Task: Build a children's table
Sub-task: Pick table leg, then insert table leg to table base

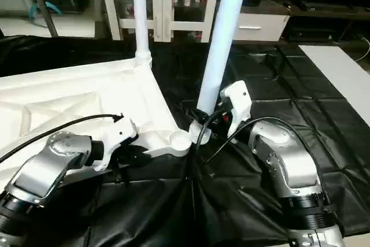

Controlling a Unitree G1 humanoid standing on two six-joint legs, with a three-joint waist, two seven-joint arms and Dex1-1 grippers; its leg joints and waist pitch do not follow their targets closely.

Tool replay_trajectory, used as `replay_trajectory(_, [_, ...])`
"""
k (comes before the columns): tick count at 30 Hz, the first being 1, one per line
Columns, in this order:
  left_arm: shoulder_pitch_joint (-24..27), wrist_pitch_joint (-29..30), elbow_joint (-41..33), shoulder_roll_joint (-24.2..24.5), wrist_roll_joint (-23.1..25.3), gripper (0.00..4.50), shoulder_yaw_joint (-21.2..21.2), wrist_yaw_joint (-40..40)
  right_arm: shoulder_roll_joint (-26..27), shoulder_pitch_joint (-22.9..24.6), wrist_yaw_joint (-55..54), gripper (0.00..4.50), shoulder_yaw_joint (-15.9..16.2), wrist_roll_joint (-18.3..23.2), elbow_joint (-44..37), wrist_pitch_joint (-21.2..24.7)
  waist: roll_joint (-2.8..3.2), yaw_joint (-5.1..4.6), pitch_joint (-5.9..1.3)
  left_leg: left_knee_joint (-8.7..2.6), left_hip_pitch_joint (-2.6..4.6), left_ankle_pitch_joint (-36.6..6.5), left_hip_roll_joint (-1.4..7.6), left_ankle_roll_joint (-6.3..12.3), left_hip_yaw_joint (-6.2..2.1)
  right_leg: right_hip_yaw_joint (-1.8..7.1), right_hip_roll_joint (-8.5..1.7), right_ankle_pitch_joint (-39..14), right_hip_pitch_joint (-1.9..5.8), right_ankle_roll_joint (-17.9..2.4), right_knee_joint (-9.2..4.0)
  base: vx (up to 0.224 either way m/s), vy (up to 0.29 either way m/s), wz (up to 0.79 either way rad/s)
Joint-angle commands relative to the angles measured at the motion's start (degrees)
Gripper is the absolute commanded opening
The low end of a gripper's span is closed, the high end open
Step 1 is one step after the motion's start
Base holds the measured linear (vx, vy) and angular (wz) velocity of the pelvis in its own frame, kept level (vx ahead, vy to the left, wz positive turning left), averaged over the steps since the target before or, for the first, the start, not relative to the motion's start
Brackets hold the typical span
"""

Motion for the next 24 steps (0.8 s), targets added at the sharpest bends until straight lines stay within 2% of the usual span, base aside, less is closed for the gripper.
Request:
replay_trajectory(1, [0.7, -0.9, 0.9, 1.8, 1.7, 0.79, 0.1, 0.2, -0.7, -1.2, 1.0, 1.82, -0.7, 1.5, -0.8, 1.3, -0.37, 0.31, -3.10, -5.54, 2.02, -12.0, 5.66, -0.73, -2.84, 1.85, -3.95, -6.5, 0.81, -11.8, -4.59, 0.000, 0.000, 0.00])
replay_trajectory(7, [0.5, -3.3, 1.5, 4.8, 1.9, 0.79, -0.8, -1.9, -0.9, -1.7, 2.8, 1.82, -0.5, 2.5, -1.0, 1.7, -0.33, 0.15, -3.04, -5.74, 2.16, -13.3, 5.64, -2.31, -2.86, 1.90, -3.85, -6.4, 0.59, -11.3, -4.54, 0.000, 0.000, 0.00])
replay_trajectory(9, [0.9, -4.4, 1.3, 6.7, 2.5, 0.79, -2.1, -3.6, -1.0, -2.2, 3.6, 1.82, -0.3, 2.7, -0.8, 1.7, -0.42, 0.13, -3.05, -5.76, 2.16, -13.2, 5.63, -2.36, -2.82, 1.91, -3.81, -6.0, 0.57, -11.2, -4.49, 0.000, 0.000, 0.00])
replay_trajectory(13, [1.4, -4.6, 0.9, 7.6, 2.6, 0.79, -2.8, -4.4, -1.0, -2.5, 3.7, 1.82, -0.3, 2.6, -0.5, 1.6, -0.35, 0.07, -3.09, -5.70, 2.22, -12.1, 5.63, -2.33, -2.74, 1.87, -3.84, -4.5, 0.58, -11.8, -4.25, 0.000, 0.000, 0.00])
replay_trajectory(17, [1.6, -5.2, 1.4, 6.7, 2.5, 0.64, -3.2, -2.8, -0.1, -4.0, 3.5, 1.82, -0.2, 2.9, 0.6, 1.4, -0.45, 0.13, -3.18, -5.64, 2.25, -11.5, 5.60, -2.25, -2.62, 1.85, -3.76, -3.2, 0.63, -12.2, -4.15, 0.000, 0.000, 0.00])
replay_trajectory(19, [1.3, -6.3, 2.3, 5.7, 2.6, 0.43, -3.0, -1.6, 0.5, -4.7, 3.4, 1.82, -0.2, 3.0, 1.1, 1.2, -0.47, 0.15, -3.13, -5.60, 2.19, -11.6, 5.57, -2.09, -2.58, 1.90, -3.85, -3.5, 0.62, -12.4, -4.25, 0.000, 0.000, 0.00])
replay_trajectory(24, [1.2, -9.0, 4.3, 3.3, 1.9, 0.04, -2.9, -0.3, 2.7, -6.8, 3.9, 1.82, -1.0, 4.6, 3.7, 2.0, -0.38, 0.47, -2.96, -5.78, 2.67, -15.8, 5.77, -3.44, -2.59, 2.10, -3.91, -8.8, 0.06, -11.8, -4.74, 0.000, 0.000, 0.00])
